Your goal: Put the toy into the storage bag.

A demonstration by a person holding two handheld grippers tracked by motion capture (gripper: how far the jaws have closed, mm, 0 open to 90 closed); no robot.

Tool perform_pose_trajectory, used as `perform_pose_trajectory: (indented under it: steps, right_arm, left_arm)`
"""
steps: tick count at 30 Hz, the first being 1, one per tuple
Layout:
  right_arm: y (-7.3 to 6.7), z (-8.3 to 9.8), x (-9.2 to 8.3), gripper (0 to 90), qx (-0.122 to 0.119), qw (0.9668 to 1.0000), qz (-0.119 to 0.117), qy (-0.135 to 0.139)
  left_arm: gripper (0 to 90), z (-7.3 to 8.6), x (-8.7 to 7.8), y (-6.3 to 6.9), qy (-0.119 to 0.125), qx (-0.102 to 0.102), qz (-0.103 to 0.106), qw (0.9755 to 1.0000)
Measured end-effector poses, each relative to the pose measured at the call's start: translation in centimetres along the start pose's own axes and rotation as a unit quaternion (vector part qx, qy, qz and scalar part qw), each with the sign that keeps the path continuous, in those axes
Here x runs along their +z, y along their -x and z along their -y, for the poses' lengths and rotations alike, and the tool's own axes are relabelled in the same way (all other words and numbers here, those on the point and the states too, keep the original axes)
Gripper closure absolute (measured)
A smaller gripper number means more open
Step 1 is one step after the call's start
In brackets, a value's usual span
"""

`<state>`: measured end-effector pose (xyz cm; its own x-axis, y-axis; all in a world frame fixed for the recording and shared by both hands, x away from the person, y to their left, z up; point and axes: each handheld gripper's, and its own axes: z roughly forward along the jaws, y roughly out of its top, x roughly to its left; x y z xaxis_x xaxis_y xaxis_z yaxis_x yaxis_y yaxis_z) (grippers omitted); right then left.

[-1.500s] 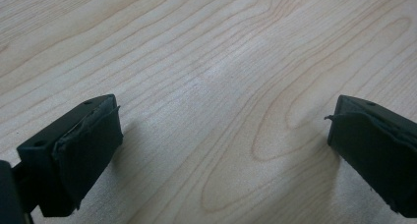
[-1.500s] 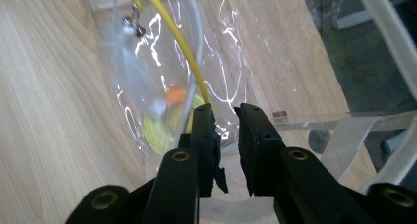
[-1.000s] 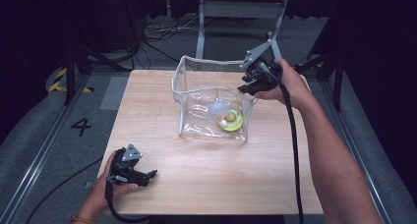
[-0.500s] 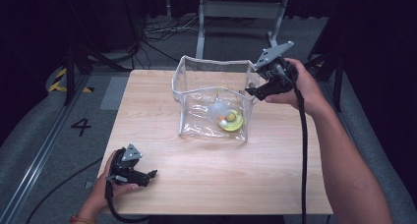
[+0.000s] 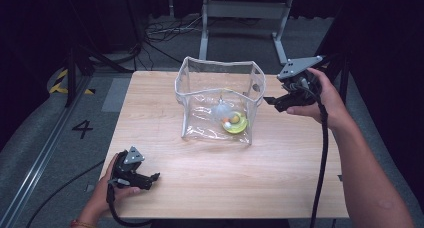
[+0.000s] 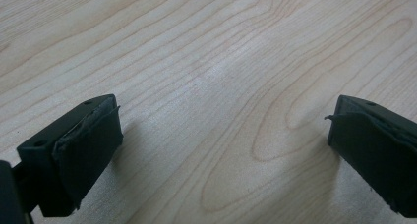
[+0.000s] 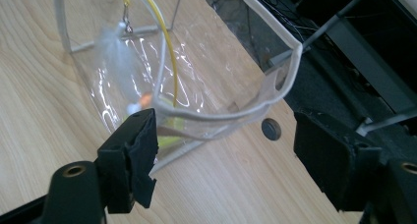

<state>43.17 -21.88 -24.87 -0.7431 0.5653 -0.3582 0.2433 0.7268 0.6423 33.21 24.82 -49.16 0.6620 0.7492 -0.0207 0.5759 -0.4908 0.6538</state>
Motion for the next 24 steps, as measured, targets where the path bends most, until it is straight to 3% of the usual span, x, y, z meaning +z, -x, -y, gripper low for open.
perform_pose_trajectory:
  steps: [3,15,18,24]
  right_arm:
    - [0.0,0.9,-0.2,25.5,0.005,1.0,-0.005,0.004]
    - [-1.9,4.3,-0.8,23.4,-0.02,0.9998,0.002,0.004]
    - [-2.1,4.8,-0.8,23.4,-0.017,0.9998,0.0,0.007]
    - [-2.8,6.5,-0.8,23.4,-0.026,0.9997,0.004,-0.004]
  left_arm:
    - [0.2,0.0,0.0,0.0,0.0,0.0,0.0,1.0]
    - [0.1,0.0,0.0,-0.1,0.0,-0.004,-0.005,1.0]
    - [0.1,0.0,0.0,-0.1,0.0,-0.004,-0.007,1.0]
    - [0.1,0.0,0.0,-0.1,0.0,-0.006,-0.006,1.0]
